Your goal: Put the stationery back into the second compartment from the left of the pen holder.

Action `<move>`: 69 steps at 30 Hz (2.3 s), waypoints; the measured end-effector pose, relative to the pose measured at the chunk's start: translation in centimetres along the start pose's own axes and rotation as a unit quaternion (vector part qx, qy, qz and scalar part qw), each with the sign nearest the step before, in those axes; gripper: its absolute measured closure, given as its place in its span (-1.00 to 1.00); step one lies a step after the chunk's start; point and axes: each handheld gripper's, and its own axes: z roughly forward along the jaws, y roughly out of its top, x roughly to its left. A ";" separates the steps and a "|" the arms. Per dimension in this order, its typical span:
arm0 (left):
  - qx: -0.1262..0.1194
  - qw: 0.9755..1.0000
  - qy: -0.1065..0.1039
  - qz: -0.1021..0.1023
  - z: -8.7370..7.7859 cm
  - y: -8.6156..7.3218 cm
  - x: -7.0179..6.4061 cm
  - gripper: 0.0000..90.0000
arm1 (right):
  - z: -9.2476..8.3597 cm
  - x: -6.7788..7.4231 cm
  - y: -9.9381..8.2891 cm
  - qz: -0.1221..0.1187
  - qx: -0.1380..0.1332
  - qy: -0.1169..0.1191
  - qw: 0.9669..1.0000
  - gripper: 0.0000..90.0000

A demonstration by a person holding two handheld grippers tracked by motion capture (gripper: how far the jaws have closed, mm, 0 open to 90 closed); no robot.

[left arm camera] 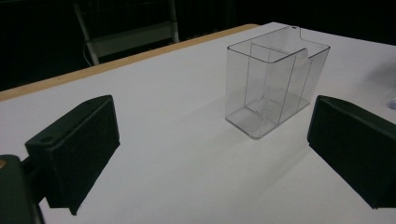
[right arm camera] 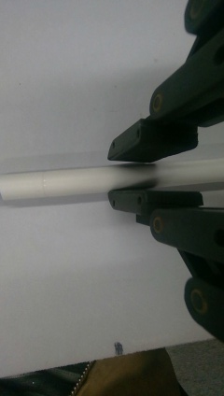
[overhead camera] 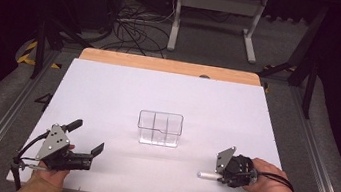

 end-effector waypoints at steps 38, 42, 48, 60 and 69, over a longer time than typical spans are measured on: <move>-0.001 1.000 -0.001 0.002 -0.1 0.0 0.0 -0.93 | -6.2 0.0 -0.2 0.065 -0.243 -0.097 0.963 0.74; -0.001 1.000 -0.001 -0.002 -0.1 0.0 0.0 -0.93 | -6.7 -0.1 0.1 0.079 -0.267 -0.101 0.955 0.74; -0.002 1.000 -0.001 0.002 -0.1 0.0 0.1 -0.93 | -7.3 -0.3 0.5 0.102 -0.304 -0.115 0.940 0.74; -0.002 1.000 -0.001 -0.003 -0.1 0.0 0.0 -0.93 | -8.6 -0.4 2.3 0.120 -0.371 -0.141 0.910 0.74; -0.003 1.000 0.000 -0.003 0.0 0.0 0.1 -0.93 | -9.2 -0.7 4.1 0.124 -0.404 -0.155 0.893 0.74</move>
